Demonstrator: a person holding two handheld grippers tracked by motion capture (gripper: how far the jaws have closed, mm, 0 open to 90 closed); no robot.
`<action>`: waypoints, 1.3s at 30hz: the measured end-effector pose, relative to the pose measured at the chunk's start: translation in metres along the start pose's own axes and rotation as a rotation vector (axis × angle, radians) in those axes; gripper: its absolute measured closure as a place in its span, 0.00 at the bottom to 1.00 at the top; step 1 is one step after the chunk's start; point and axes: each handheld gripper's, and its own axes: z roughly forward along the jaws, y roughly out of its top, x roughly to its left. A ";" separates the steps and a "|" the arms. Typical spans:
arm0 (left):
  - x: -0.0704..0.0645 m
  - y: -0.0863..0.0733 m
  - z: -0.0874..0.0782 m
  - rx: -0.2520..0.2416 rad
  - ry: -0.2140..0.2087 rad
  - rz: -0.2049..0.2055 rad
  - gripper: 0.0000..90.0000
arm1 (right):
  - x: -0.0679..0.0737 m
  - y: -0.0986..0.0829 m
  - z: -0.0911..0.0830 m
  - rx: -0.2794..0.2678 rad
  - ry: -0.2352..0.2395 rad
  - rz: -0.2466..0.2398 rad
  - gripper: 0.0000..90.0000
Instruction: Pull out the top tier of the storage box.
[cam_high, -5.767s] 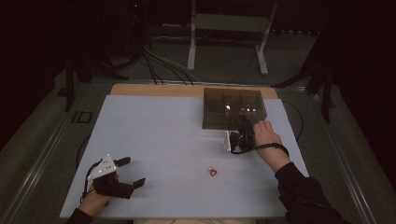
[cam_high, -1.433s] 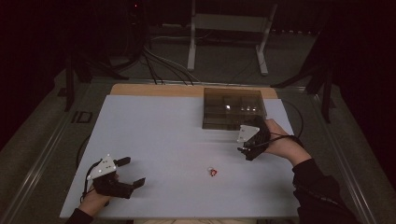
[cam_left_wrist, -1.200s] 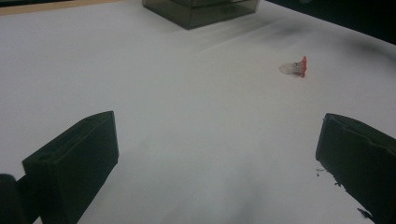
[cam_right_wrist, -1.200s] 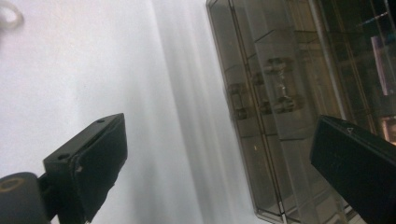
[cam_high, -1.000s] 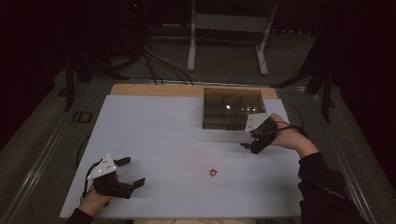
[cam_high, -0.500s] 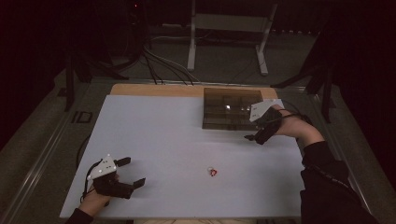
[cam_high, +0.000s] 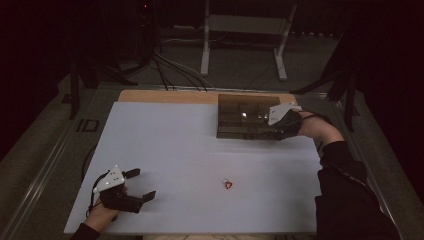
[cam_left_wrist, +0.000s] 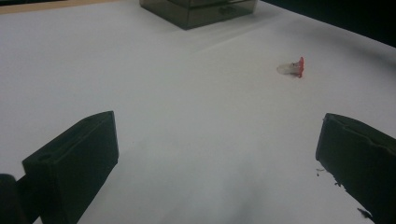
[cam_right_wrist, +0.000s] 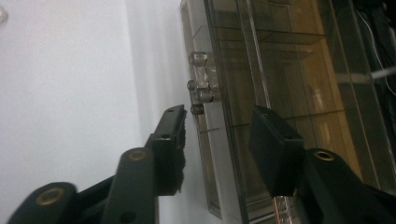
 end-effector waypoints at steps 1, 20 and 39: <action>0.000 0.000 0.000 0.000 0.000 -0.001 0.00 | -0.002 -0.001 0.001 -0.002 0.001 -0.011 0.67; 0.001 0.000 0.000 -0.002 -0.014 -0.007 0.00 | -0.019 -0.001 0.018 0.107 0.110 -0.072 0.85; 0.001 0.000 0.000 -0.002 -0.018 -0.009 0.00 | -0.024 0.002 0.017 0.108 0.203 -0.094 0.96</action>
